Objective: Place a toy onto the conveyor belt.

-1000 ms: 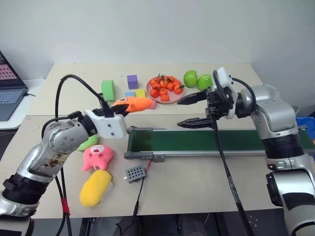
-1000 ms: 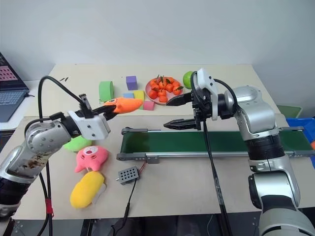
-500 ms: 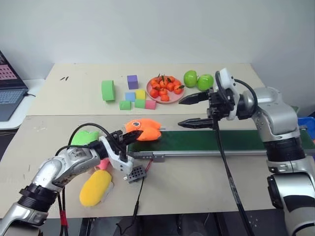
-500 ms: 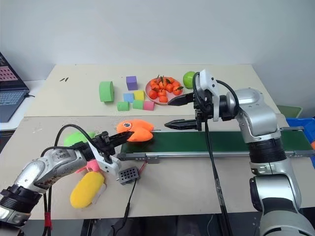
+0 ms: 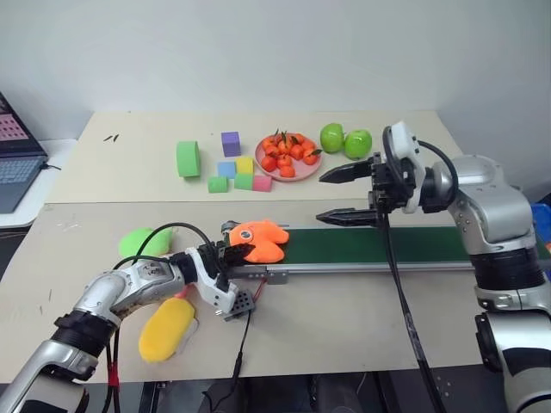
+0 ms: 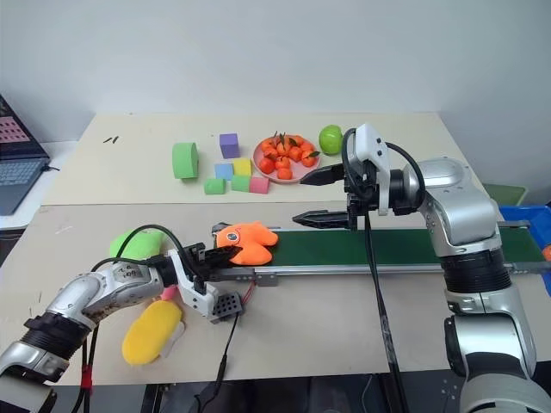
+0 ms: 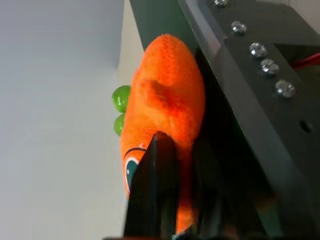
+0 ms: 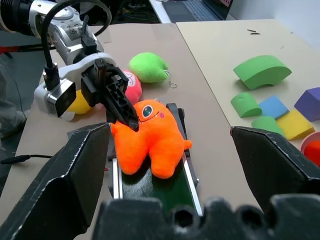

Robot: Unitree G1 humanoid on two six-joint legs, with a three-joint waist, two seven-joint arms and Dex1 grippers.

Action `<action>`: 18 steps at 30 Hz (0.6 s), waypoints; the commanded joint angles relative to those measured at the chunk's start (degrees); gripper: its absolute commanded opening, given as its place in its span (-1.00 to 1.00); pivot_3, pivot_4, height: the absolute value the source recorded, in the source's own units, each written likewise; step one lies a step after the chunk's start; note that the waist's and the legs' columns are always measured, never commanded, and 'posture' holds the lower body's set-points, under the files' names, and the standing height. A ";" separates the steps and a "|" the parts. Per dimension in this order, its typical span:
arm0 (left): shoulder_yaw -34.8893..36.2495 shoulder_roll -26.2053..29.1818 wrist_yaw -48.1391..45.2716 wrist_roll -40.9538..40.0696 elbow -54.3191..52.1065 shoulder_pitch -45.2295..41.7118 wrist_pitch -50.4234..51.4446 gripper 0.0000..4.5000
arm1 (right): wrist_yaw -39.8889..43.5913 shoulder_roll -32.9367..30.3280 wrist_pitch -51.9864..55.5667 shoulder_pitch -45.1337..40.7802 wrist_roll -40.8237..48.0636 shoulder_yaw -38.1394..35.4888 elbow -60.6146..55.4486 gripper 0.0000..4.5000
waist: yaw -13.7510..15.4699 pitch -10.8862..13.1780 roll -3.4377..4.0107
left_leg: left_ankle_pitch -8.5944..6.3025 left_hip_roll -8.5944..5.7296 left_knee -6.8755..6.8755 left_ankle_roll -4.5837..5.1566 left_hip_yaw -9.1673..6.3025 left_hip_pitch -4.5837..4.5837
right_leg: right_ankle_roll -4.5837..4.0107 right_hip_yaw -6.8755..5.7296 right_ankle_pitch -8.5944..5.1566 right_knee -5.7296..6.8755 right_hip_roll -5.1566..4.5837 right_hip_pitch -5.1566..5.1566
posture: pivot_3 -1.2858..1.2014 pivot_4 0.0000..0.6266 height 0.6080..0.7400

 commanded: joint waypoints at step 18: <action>13.69 1.28 -36.87 -73.00 -22.67 2.68 55.13 0.99 | 0.40 -2.74 -1.24 0.47 -0.71 -1.78 -0.65 1.00 | 0.03 -0.02 0.04 | -0.19 0.02 0.25 0.34 -0.24 0.02 | 0.04 -0.01 -0.02 0.09 0.00 0.08 | 0.03 -0.52 0.97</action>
